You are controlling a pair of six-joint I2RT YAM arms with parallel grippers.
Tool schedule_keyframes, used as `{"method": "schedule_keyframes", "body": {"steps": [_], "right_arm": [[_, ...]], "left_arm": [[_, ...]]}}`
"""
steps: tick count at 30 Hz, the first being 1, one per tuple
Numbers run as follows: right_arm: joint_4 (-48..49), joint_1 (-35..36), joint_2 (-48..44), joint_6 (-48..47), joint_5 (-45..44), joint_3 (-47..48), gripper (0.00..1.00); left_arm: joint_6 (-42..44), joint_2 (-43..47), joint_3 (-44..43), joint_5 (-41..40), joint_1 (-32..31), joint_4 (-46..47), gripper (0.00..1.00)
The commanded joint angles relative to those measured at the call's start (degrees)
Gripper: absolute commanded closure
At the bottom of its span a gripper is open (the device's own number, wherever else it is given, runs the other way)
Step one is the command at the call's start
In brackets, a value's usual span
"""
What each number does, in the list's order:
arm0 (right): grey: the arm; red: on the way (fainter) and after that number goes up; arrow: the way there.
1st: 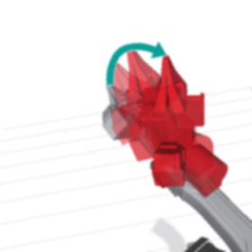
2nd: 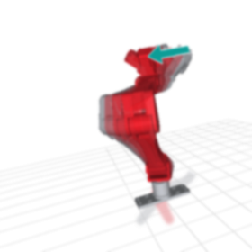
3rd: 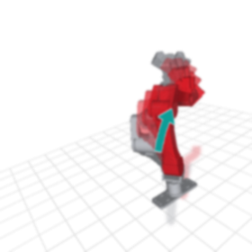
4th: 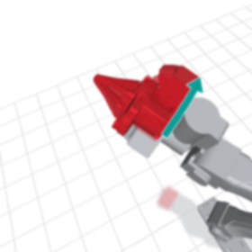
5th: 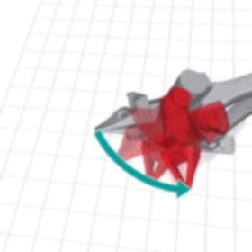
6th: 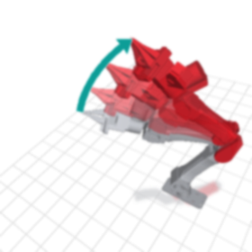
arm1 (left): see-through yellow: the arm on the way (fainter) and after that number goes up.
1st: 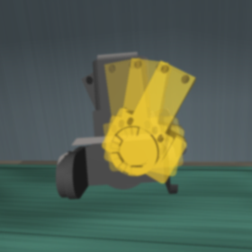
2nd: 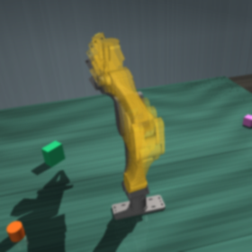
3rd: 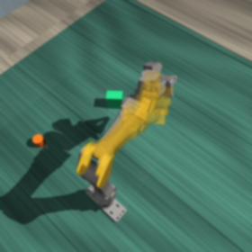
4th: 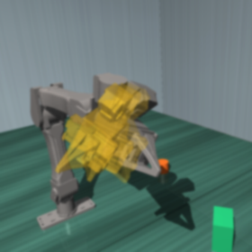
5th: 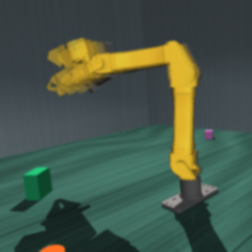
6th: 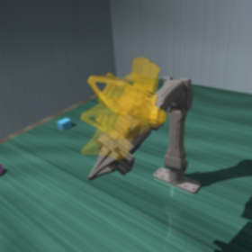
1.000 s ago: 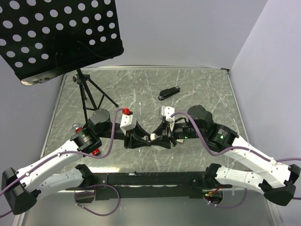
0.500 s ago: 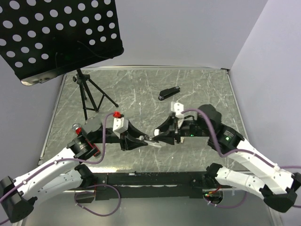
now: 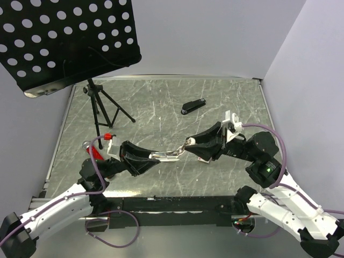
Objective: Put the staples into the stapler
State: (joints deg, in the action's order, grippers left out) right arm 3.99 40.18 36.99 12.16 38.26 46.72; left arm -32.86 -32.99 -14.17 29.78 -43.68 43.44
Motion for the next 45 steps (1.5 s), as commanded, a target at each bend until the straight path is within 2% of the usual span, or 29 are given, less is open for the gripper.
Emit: {"method": "schedule_keyframes", "body": {"steps": [1, 4, 8, 11, 12, 13, 14, 15, 18, 23, 26, 28, 33, 39, 45], "right_arm": [[20.3, -1.5, -4.1, 5.0, -12.1, 0.1, 1.00], [26.4, -1.6, -3.8, 6.3, -15.2, -0.3, 1.00], [30.4, -1.5, -1.8, 6.6, -16.0, 0.4, 1.00], [31.0, -1.6, -0.7, 5.9, -16.2, 0.8, 1.00], [30.0, -1.7, -0.5, 4.9, -15.7, 1.3, 1.00], [28.9, -1.6, -0.1, 4.2, -15.2, 1.6, 1.00], [27.8, -1.7, 0.2, 3.4, -13.5, 2.1, 1.00], [24.8, -1.8, 0.3, 1.9, -12.7, 2.7, 1.00], [19.9, -1.9, 0.1, -1.0, -9.4, 3.1, 1.00], [9.9, -2.1, 0.1, -5.2, -2.7, 3.8, 1.00], [5.1, -2.0, 0.6, -7.3, 1.8, 4.3, 1.00], [3.3, -2.0, 1.1, -8.2, 4.4, 4.4, 1.00], [1.1, -2.0, 2.7, -9.6, 8.1, 4.4, 1.00], [1.4, -2.0, 4.0, -9.4, 10.1, 3.9, 1.00], [1.5, -2.0, 4.3, -9.7, 10.3, 3.5, 1.00]], "left_arm": [[-10.5, -2.5, 5.4, -12.1, 1.4, 13.4, 0.99], [-13.7, -4.7, 7.6, -13.8, 0.4, 19.0, 0.99], [-14.6, -7.0, 7.5, -14.5, -2.1, 21.2, 0.96], [-13.7, -8.8, 6.5, -14.7, -4.0, 20.9, 0.87], [-13.5, -8.8, 6.5, -14.7, -4.3, 20.5, 0.71], [-13.3, -8.5, 6.7, -15.4, -4.3, 19.8, 0.64], [-12.8, -7.7, 7.0, -16.1, -4.3, 17.5, 0.57], [-12.3, -5.2, 7.1, -16.9, -4.3, 15.6, 0.47], [-6.9, 2.5, 5.3, -21.2, -4.2, 3.4, 0.30], [7.9, 11.4, -3.6, -23.9, -4.2, -21.0, 0.17], [17.4, 10.8, -11.4, -20.0, -4.1, -28.7, 0.14], [23.9, 7.4, -15.6, -16.4, -4.1, -35.3, 0.14], [35.9, -4.5, -28.4, -5.2, -4.1, -44.7, 0.14], [38.6, -14.5, -35.6, 5.5, -4.3, -45.2, 0.23], [38.8, -18.8, -37.9, 9.1, -4.7, -44.7, 0.35]]}}
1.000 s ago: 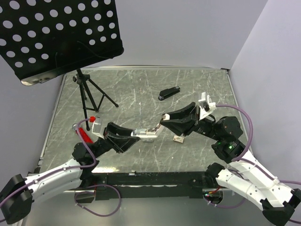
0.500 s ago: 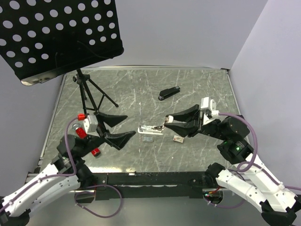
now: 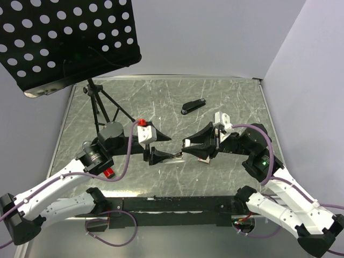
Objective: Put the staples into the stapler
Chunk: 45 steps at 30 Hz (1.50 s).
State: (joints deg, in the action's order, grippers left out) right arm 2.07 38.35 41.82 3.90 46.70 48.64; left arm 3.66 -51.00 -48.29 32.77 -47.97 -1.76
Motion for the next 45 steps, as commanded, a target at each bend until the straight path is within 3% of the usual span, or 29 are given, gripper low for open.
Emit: {"method": "schedule_keyframes", "body": {"steps": [1, 16, 35, 41, 45], "right_arm": [[3.4, -0.2, -0.4, -1.4, 1.9, 1.5, 1.00], [3.6, -0.2, 1.4, -1.6, 3.0, 1.6, 1.00], [3.8, -0.2, 1.3, -1.9, 2.8, 0.8, 1.00], [3.5, -0.3, 1.1, -2.1, 2.3, -0.3, 1.00], [2.0, -0.3, 0.5, -2.6, 0.6, -1.5, 1.00]], "left_arm": [[2.2, -0.9, -3.9, 7.5, -0.3, 0.5, 0.36], [-1.2, -6.9, -5.7, 11.7, -0.7, 1.3, 0.66], [-3.0, -9.2, -6.6, 13.7, -2.0, 2.2, 0.73], [-3.2, -9.5, -6.6, 12.4, -2.1, 2.5, 0.98], [-3.2, -9.4, -6.2, 10.9, -2.0, 2.6, 0.99]]}}
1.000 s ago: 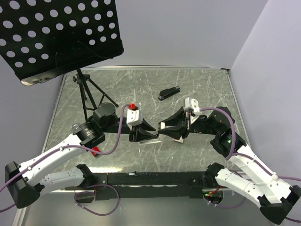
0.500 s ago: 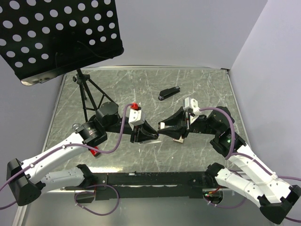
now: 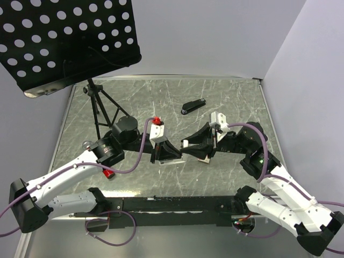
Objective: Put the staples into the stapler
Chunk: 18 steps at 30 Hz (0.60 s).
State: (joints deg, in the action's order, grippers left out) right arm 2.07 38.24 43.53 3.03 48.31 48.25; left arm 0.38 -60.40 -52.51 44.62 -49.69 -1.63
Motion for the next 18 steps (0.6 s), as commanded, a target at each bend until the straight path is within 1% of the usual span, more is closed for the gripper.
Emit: {"method": "schedule_keyframes", "body": {"steps": [1, 2, 3, 4, 6, 7, 9, 10, 12, 13, 15, 16, 17, 18], "right_arm": [[1.5, -0.1, -1.3, -1.7, -2.4, -1.3, 1.00], [1.3, -0.1, -1.5, -1.6, -3.6, -1.7, 0.93], [0.8, -0.1, -2.1, -1.3, -4.7, -2.5, 0.82], [0.5, -0.1, -2.6, -1.0, -6.0, -3.0, 0.63], [0.3, -0.2, -4.0, 0.2, -10.0, -4.7, 0.51], [-0.1, -0.2, -4.4, 0.6, -11.3, -5.3, 0.42], [-0.6, -0.1, -6.2, 2.0, -15.9, -6.8, 0.35], [-1.1, -0.2, -6.8, 2.2, -17.3, -7.2, 0.28], [-1.6, -0.2, -8.6, 3.3, -21.8, -8.5, 0.20], [-1.8, -0.3, -9.2, 3.6, -23.2, -8.8, 0.15], [-3.9, -0.1, -10.7, 5.0, -28.7, -9.6, 0.09], [-4.8, -0.2, -11.2, 5.9, -31.3, -9.8, 0.01], [-6.3, -0.2, -11.5, 7.9, -33.5, -10.0, 0.00], [-7.1, -0.2, -12.0, 9.4, -38.5, -10.2, 0.00]], "left_arm": [[0.1, 0.0, -1.8, -1.7, -0.3, 2.8, 0.99], [0.0, 0.0, -1.4, -2.8, -0.4, 2.9, 0.99], [-0.6, 0.0, -1.1, -5.0, -0.4, 3.0, 0.99], [-2.5, 0.0, -0.8, -6.7, -0.4, 3.1, 0.99], [-3.2, 0.0, 0.0, -10.0, -0.4, 3.1, 0.99], [-4.1, 0.0, 0.3, -14.1, -0.4, 2.9, 0.99], [-5.6, 0.0, 1.7, -18.9, -0.4, 3.2, 0.99], [-7.1, 0.1, 2.1, -23.6, -0.4, 3.4, 0.99], [-9.3, 0.3, 3.7, -29.1, -0.4, 3.7, 0.99], [-11.3, 0.3, 4.3, -35.3, -0.4, 3.8, 0.99], [-15.0, 0.0, 5.8, -43.3, -0.4, 2.4, 0.99], [-19.5, -0.3, 6.0, -48.0, -0.4, 1.8, 0.99], [-22.2, -0.7, 6.4, -57.6, -0.4, -0.8, 0.99], [-28.0, -1.8, 6.3, -63.0, -0.4, -4.7, 0.99]]}}
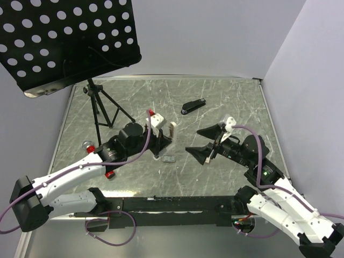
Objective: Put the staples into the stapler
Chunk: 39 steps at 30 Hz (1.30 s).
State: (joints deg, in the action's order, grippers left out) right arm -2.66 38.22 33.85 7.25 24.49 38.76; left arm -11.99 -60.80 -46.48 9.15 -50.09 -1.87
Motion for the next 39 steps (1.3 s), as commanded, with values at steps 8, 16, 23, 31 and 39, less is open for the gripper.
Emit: {"method": "schedule_keyframes", "body": {"steps": [8, 16, 23, 31, 39], "right_arm": [[-10.2, -0.2, 0.0, 12.5, -27.5, -0.4, 0.00], [-9.0, -0.2, 1.2, 13.4, -26.8, -1.8, 0.00], [-9.0, -0.2, 1.1, 12.4, -26.0, -2.6, 0.00], [-8.1, -0.2, 1.5, 11.6, -24.8, -3.6, 0.00], [-7.3, -0.2, 2.2, 11.2, -22.6, -4.3, 0.00]], "left_arm": [[-44.7, -7.8, 1.0, -51.5, 0.0, -21.1, 0.99], [-65.7, -18.6, -2.9, -57.7, 0.0, -32.1, 0.99], [-71.1, -22.2, -2.0, -60.8, 0.0, -29.3, 0.99], [-70.9, -27.4, -0.7, -65.6, -0.9, -25.4, 0.99], [-74.6, -31.6, -1.6, -65.7, -3.2, -27.4, 0.79]]}}
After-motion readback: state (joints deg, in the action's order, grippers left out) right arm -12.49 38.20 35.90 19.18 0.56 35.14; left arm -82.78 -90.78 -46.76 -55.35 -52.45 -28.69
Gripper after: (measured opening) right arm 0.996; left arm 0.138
